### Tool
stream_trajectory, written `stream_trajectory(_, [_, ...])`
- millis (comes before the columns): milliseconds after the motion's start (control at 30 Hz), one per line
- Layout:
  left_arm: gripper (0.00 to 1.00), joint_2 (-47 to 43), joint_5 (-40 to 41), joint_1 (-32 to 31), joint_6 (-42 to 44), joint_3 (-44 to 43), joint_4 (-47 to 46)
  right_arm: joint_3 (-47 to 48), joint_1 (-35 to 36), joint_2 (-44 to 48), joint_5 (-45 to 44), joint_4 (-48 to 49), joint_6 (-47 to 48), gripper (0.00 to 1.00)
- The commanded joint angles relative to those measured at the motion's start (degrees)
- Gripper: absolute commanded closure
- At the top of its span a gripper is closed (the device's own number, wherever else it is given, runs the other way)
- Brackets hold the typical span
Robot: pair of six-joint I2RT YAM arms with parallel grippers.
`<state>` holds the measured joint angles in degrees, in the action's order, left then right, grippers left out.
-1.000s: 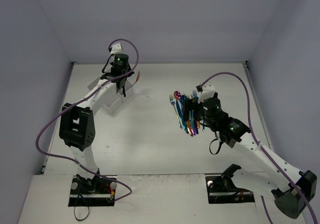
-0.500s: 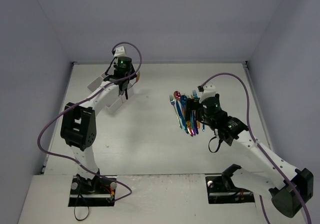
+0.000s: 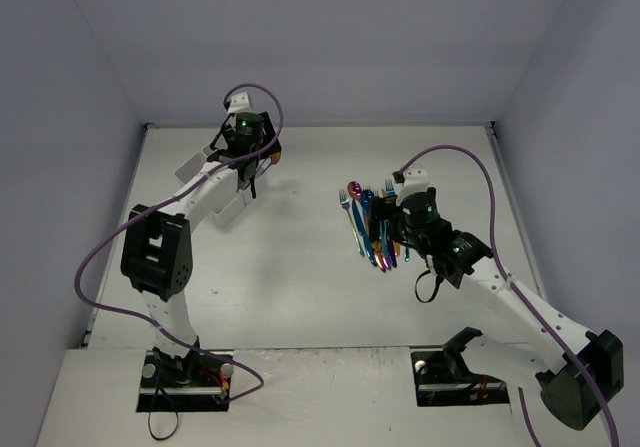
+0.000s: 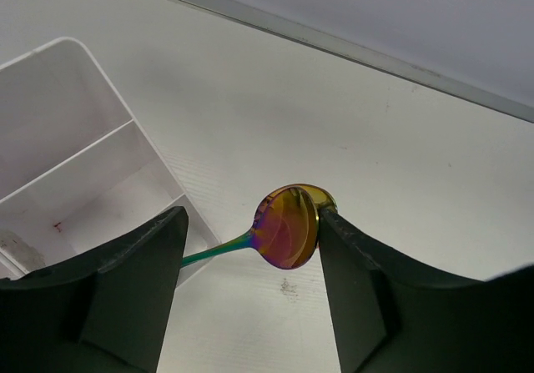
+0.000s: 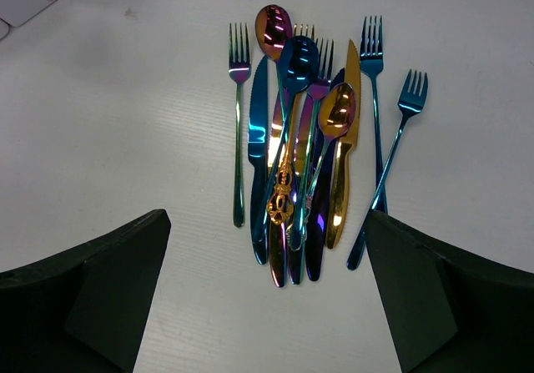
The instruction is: Sort the eating utensils into containers
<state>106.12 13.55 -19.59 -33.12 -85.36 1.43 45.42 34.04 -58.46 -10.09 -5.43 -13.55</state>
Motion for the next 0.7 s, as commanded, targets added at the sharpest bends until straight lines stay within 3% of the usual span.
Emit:
stream_trajectory(0, [0.37,-5.41,-0.19,0.00,-0.63,-0.95,-2.13,1.05,-0.38,-0.90,0.36,2.53,-0.89,0.00])
stream_trajectory(433, [0.24,-12.82,-4.14,0.56,2.76,-1.03,2.16,2.60,-1.15,-5.31,0.84,1.85,-1.72,0.01])
stream_trajectory(567, [0.23,-18.07,-7.14,0.61,4.31,0.95,5.52,3.38,-3.94,-8.60,0.83,1.56,-2.78,0.11])
stream_trajectory(667, [0.23,-24.40,-8.82,0.61,5.64,4.58,8.03,3.99,-6.75,-11.56,2.45,1.48,-4.13,0.28])
